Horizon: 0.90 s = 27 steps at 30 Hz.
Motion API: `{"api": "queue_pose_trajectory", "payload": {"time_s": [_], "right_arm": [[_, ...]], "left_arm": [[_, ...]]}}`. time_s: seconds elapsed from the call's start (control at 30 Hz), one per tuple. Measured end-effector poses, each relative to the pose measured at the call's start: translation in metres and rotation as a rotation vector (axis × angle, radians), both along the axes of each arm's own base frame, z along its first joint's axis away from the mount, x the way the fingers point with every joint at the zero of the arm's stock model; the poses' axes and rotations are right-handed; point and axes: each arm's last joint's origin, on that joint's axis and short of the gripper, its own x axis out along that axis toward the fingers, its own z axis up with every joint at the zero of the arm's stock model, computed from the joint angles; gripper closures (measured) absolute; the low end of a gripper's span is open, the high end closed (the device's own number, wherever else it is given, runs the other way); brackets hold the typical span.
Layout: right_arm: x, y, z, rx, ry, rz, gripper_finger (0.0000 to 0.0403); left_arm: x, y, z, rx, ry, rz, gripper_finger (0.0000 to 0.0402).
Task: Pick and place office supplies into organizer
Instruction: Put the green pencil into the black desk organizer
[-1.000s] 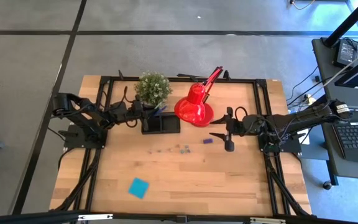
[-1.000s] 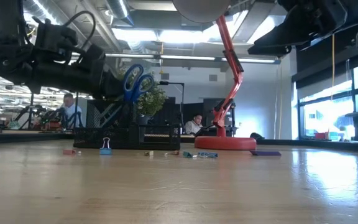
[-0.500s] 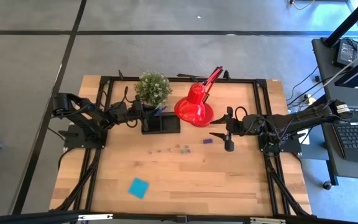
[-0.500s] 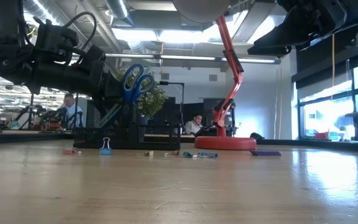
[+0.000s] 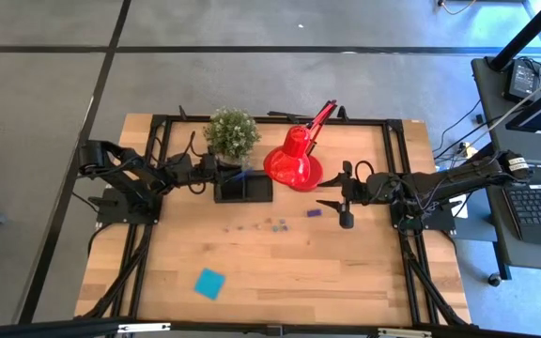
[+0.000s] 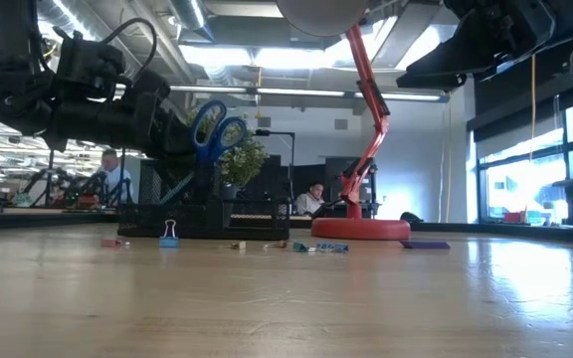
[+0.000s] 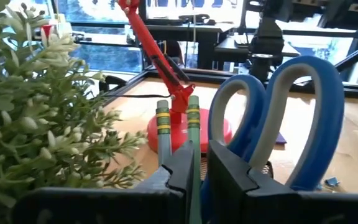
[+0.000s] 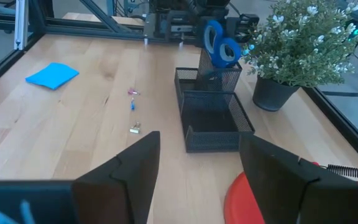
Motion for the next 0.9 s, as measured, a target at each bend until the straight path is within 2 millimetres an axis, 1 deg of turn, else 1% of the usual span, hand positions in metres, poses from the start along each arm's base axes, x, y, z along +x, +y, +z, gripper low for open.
{"api": "queue_pose_trajectory", "payload": {"time_s": [0.2,0.6,0.7,0.8,0.9], "right_arm": [[0.0000,0.0000,0.0001,0.000,0.000,0.000,0.0181],[0.0000,0.0000,-0.0001,0.000,0.002,-0.001,0.0181],[-0.0001,0.0000,-0.0001,0.000,0.002,-0.001,0.0181],[-0.0001,0.0000,-0.0001,0.000,0.002,0.000,0.0181],[-0.0001,0.0000,-0.0002,0.000,0.002,0.000,0.0181]], "left_arm": [[0.0003,-0.0013,0.0002,0.004,-0.002,-0.046,0.0360],[0.0003,-0.0012,0.0005,0.070,0.011,-0.049,0.0358],[0.0005,-0.0023,0.0006,0.061,0.007,-0.092,0.0337],[0.0010,-0.0044,0.0007,0.004,-0.008,-0.155,0.0301],[0.0013,-0.0043,0.0016,-0.028,-0.021,-0.157,0.0263]]}}
